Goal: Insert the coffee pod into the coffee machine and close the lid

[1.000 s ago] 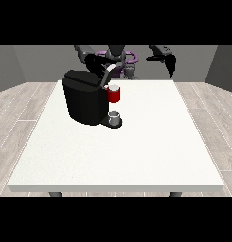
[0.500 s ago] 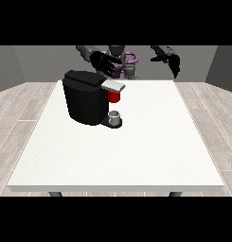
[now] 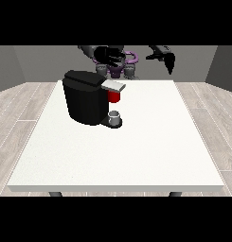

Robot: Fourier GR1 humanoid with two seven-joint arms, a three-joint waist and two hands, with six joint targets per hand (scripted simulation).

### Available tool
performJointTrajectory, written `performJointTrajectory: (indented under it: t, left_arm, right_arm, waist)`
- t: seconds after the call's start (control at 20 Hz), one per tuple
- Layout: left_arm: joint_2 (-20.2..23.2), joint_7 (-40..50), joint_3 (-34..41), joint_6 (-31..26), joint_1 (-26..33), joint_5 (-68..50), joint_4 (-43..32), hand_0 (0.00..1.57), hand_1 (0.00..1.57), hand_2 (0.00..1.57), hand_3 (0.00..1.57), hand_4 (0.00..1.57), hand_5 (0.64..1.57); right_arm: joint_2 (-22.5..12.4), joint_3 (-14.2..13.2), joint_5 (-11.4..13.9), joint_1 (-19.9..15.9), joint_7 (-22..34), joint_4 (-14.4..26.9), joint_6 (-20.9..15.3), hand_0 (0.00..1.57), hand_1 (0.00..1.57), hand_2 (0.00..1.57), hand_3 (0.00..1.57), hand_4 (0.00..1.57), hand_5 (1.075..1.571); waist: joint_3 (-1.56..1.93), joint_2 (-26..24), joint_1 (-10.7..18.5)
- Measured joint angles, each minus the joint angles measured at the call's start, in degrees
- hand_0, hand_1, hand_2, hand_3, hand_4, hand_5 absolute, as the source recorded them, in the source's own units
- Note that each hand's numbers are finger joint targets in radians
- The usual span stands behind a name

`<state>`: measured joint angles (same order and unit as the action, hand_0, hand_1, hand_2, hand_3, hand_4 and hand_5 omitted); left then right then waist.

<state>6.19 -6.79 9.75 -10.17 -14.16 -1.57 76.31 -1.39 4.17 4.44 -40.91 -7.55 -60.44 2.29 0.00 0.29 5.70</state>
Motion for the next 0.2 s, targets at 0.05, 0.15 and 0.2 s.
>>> performJointTrajectory:
  t: [0.05,0.15,0.2]
  left_arm:
    - [-0.25,-0.42,0.04,0.37,0.54,0.13,-0.26,0.0,0.0,0.0,0.0,0.21,1.571]
    - [-0.42,-1.04,0.17,0.41,2.21,0.01,-0.27,0.0,0.0,0.0,0.0,0.19,1.571]
    - [-0.72,-1.81,0.16,0.48,3.09,0.05,-0.63,0.0,0.0,0.0,0.0,0.19,1.571]
  right_arm:
    - [0.3,0.78,-1.21,2.02,-0.76,-0.87,0.48,0.0,0.0,0.0,0.0,0.29,1.571]
    - [0.7,1.23,-3.31,6.01,-2.16,-2.29,1.27,0.0,0.0,0.0,0.0,0.25,1.571]
    - [0.86,2.11,-4.27,8.31,-2.61,-3.07,1.09,0.0,0.0,0.0,0.0,0.16,1.571]
  waist:
    - [-0.01,-0.85,-0.76]
    - [-0.01,-2.63,-1.92]
    - [0.0,-3.41,-2.69]
